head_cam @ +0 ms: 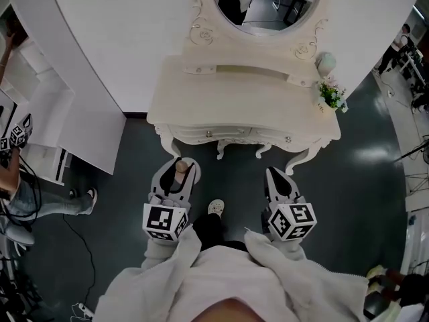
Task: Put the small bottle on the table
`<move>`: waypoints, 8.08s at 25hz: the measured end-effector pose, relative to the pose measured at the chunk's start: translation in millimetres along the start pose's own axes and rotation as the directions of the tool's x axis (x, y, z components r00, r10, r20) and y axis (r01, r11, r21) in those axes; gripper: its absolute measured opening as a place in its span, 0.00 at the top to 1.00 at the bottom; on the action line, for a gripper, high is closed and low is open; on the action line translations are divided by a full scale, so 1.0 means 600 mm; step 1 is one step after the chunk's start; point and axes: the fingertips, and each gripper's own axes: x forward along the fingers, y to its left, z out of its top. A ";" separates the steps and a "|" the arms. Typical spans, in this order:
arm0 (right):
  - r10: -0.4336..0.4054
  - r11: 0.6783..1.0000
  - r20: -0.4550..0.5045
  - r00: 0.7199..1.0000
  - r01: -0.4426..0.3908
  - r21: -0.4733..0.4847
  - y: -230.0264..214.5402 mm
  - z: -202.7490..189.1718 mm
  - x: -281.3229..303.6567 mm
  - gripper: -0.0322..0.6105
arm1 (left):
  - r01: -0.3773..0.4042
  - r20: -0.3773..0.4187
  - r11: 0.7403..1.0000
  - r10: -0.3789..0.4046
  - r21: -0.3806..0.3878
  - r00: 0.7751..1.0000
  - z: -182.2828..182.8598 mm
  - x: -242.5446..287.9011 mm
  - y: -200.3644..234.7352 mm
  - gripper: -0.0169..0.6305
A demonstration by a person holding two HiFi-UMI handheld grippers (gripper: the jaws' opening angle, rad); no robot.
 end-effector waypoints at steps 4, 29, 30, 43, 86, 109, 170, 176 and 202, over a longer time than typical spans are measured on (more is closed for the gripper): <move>-0.007 1.000 -0.007 1.000 0.007 -0.002 -0.009 0.012 0.033 0.89 | 0.008 -0.006 1.000 -0.008 -0.010 1.000 0.000 0.037 0.021 0.73; -0.132 0.991 -0.017 0.991 0.132 0.034 -0.101 0.045 0.169 0.89 | 0.156 -0.039 0.987 -0.157 -0.025 0.987 -0.017 0.242 0.070 0.73; -0.135 0.990 -0.019 0.991 0.136 0.034 -0.105 0.046 0.171 0.89 | 0.158 -0.039 0.987 -0.159 -0.026 0.986 -0.017 0.247 0.069 0.73; -0.154 0.987 -0.016 0.988 0.155 0.047 -0.184 0.067 0.211 0.89 | 0.180 -0.056 0.983 -0.181 -0.016 0.982 -0.020 0.337 0.050 0.73; -0.100 0.993 -0.059 0.993 0.103 0.050 -0.556 0.188 0.427 0.89 | 0.152 -0.073 0.988 -0.152 -0.004 0.986 -0.012 0.773 -0.047 0.73; -0.140 0.984 -0.204 0.969 0.159 0.082 -0.564 0.098 0.428 0.89 | 0.322 -0.152 0.947 -0.321 -0.021 0.935 -0.159 0.919 -0.116 0.73; -0.113 0.989 -0.081 0.990 0.120 0.090 -0.549 0.157 0.441 0.89 | 0.190 -0.196 0.979 -0.200 -0.068 0.960 -0.132 0.898 -0.087 0.58; -0.086 0.993 -0.029 0.996 0.087 0.074 -0.530 0.189 0.443 0.89 | 0.181 -0.189 0.979 -0.195 -0.089 0.962 -0.108 0.859 -0.066 0.65; 0.092 0.995 0.083 0.992 -0.090 -0.032 -0.441 0.275 0.444 0.89 | 0.121 -0.056 0.985 -0.128 -0.124 0.990 0.015 0.691 0.007 0.95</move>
